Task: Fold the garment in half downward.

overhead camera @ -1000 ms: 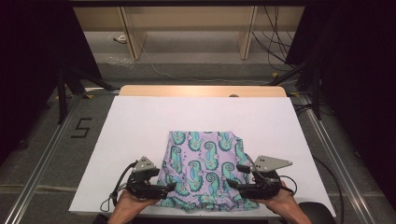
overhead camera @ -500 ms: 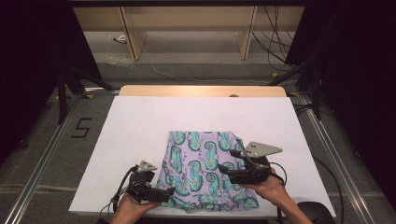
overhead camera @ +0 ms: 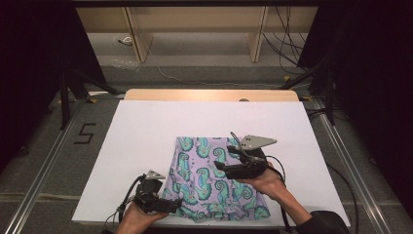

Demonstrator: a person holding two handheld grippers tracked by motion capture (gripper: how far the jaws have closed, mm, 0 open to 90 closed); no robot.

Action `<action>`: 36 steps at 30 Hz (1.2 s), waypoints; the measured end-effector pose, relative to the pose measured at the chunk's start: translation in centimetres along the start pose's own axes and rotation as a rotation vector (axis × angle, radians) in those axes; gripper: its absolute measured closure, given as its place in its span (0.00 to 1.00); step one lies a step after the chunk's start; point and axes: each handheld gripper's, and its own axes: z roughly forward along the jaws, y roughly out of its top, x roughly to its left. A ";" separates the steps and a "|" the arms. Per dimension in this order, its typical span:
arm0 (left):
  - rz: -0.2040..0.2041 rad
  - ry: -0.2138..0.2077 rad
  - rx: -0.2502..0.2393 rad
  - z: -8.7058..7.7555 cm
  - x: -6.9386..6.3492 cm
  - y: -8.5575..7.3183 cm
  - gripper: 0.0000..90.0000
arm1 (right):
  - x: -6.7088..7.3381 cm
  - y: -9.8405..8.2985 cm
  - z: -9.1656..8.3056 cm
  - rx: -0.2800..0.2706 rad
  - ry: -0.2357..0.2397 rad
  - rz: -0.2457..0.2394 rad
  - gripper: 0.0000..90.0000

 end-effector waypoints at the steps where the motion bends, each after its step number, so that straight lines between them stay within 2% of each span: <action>1: 0.002 0.000 0.007 0.0 0.0 0.0 0.01 | 0.0 0.1 0.2 0.004 -0.001 -0.002 0.35; 7: -0.022 -0.051 0.032 0.2 0.3 -0.1 0.04 | -0.2 0.8 1.5 0.023 0.003 -0.014 0.35; 13: -0.029 -0.077 0.064 0.6 0.4 -0.1 0.07 | -0.2 1.2 2.0 0.029 0.015 -0.020 0.35; 17: -0.029 -0.084 0.054 0.9 0.1 0.2 0.08 | -0.3 1.4 2.2 0.029 0.020 -0.016 0.36; 23: -0.003 -0.100 0.030 1.2 -0.4 0.3 0.23 | -0.4 1.5 2.5 0.030 0.028 -0.011 0.36; 25: -0.007 -0.101 0.016 1.2 -0.2 0.3 0.32 | -0.4 1.7 2.7 0.031 0.030 -0.011 0.37; 27: -0.005 -0.095 0.011 1.3 -0.2 0.4 0.41 | -0.4 1.8 2.9 0.034 0.033 -0.012 0.37; 30: 0.016 -0.081 0.003 1.4 -0.5 0.4 0.50 | -0.5 2.1 3.4 0.042 0.033 -0.012 0.37; 36: 0.031 -0.073 -0.005 1.6 -0.5 0.4 0.66 | -0.8 2.7 4.6 0.065 0.029 0.005 0.37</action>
